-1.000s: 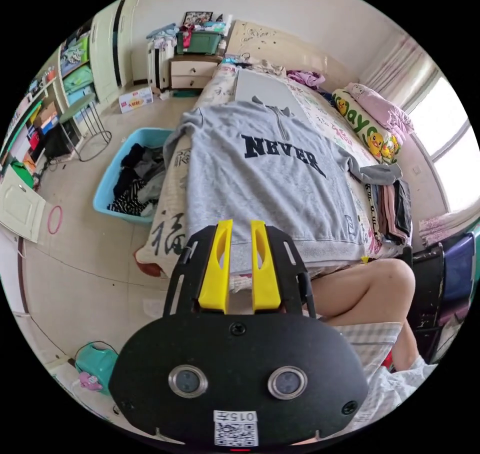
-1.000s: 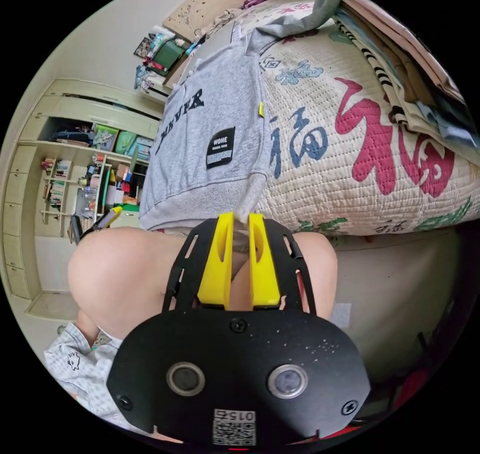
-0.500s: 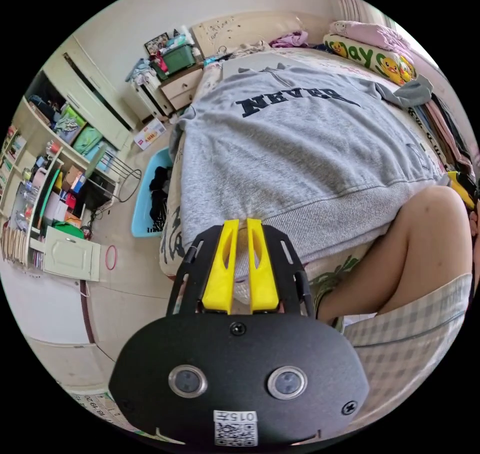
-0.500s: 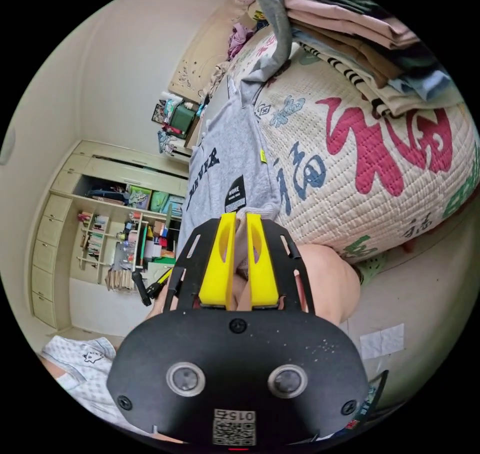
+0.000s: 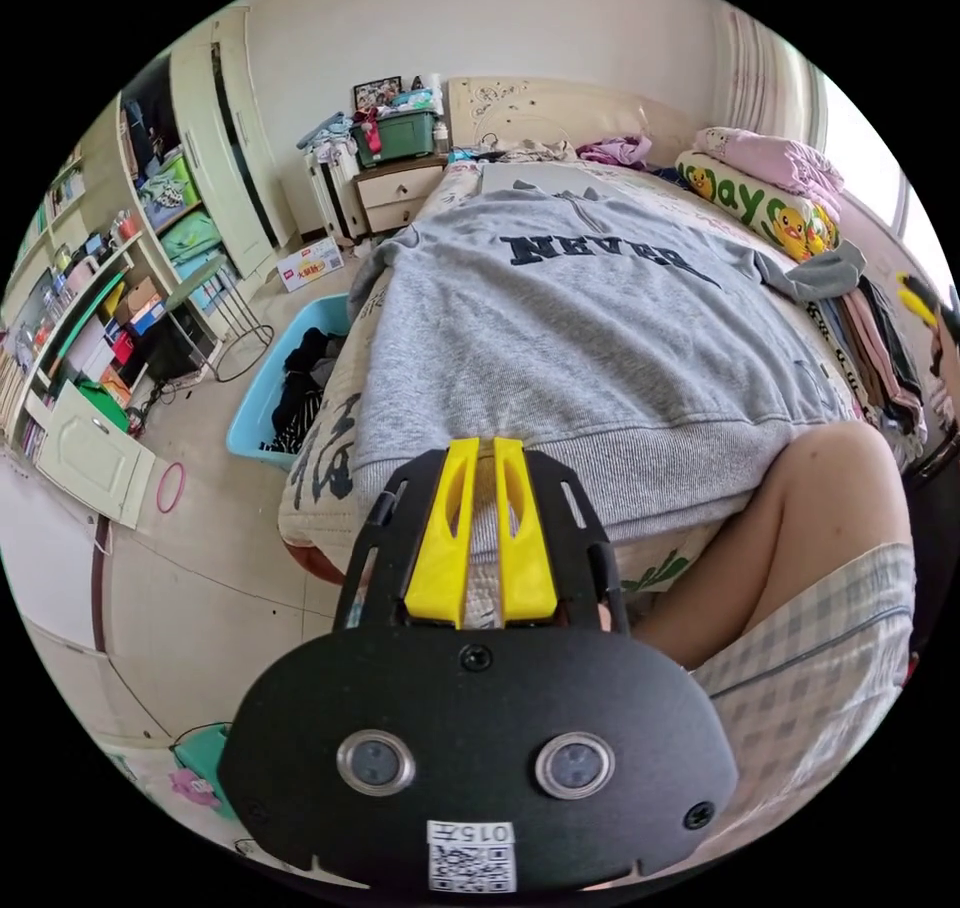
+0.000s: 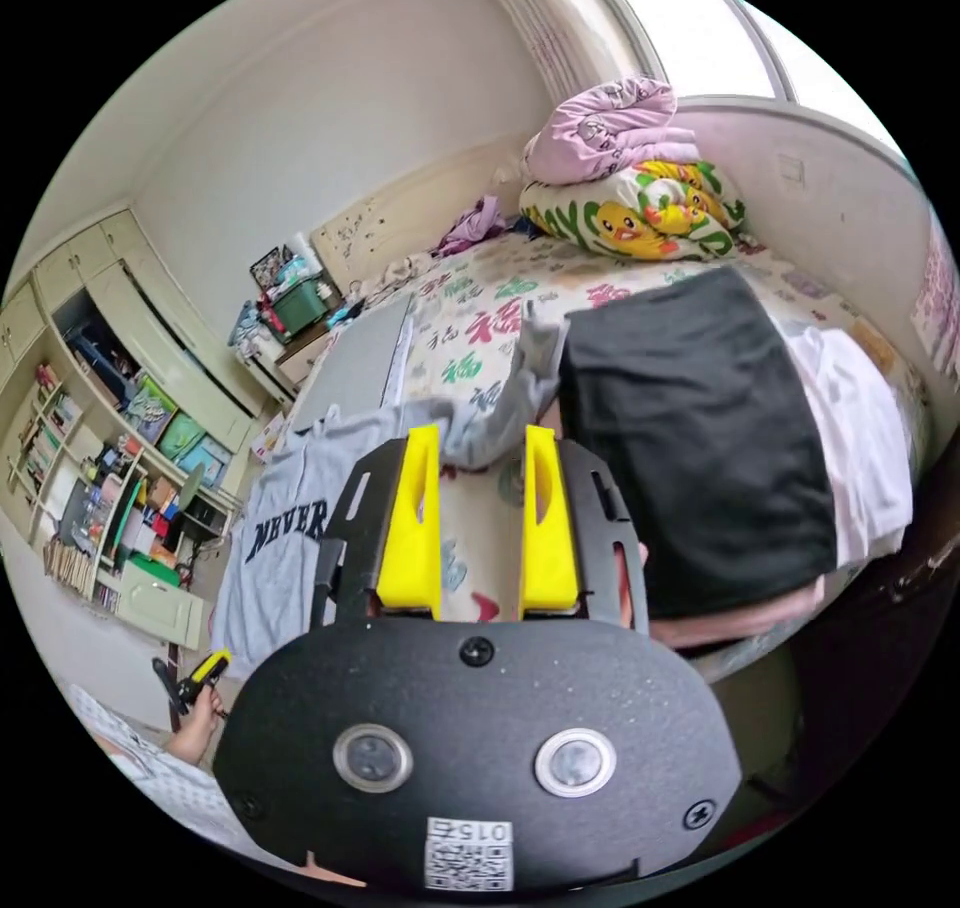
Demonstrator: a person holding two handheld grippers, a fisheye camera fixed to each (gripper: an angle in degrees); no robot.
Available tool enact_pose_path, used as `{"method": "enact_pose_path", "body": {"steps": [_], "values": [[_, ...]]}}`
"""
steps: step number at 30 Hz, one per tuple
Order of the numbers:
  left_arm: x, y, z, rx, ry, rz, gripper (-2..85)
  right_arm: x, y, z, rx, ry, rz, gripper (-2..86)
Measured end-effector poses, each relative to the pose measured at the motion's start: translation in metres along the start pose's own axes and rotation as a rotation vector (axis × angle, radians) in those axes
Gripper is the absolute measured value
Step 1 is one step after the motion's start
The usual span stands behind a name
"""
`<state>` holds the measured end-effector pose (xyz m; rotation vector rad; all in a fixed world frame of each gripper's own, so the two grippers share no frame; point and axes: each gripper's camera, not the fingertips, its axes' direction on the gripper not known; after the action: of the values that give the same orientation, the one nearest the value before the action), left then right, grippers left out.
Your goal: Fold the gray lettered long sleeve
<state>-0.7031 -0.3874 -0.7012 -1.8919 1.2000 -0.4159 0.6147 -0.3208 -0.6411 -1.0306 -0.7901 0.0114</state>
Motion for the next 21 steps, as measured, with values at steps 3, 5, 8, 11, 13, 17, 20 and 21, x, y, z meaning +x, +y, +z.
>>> {"method": "enact_pose_path", "body": {"steps": [3,5,8,11,13,17,20,21], "values": [[-0.013,0.000,0.003,-0.010,0.033,-0.045,1.8,0.020,-0.083,0.009,-0.040,0.053,0.034,16.6],[-0.021,0.000,0.005,-0.014,0.052,-0.075,1.8,0.034,-0.132,0.032,-0.143,0.161,0.075,19.8],[-0.030,-0.001,0.009,-0.023,0.049,-0.072,1.7,0.051,-0.167,0.050,-0.208,0.156,0.185,18.7],[-0.036,-0.004,0.012,-0.030,0.028,-0.042,1.6,0.050,-0.190,0.048,-0.187,-0.011,0.252,9.0],[-0.041,-0.005,0.014,-0.034,0.024,-0.036,1.5,0.042,-0.206,0.043,-0.203,-0.049,0.254,6.9],[-0.062,-0.007,0.018,-0.030,0.041,-0.043,1.6,-0.018,-0.253,-0.004,-0.140,0.008,0.077,5.8],[-0.085,-0.013,0.020,-0.049,0.082,-0.072,1.9,-0.084,-0.285,-0.045,-0.081,-0.023,-0.088,5.7],[-0.096,-0.017,0.020,-0.069,0.114,-0.085,2.0,-0.099,-0.290,-0.053,-0.072,-0.043,-0.121,5.6]]}}
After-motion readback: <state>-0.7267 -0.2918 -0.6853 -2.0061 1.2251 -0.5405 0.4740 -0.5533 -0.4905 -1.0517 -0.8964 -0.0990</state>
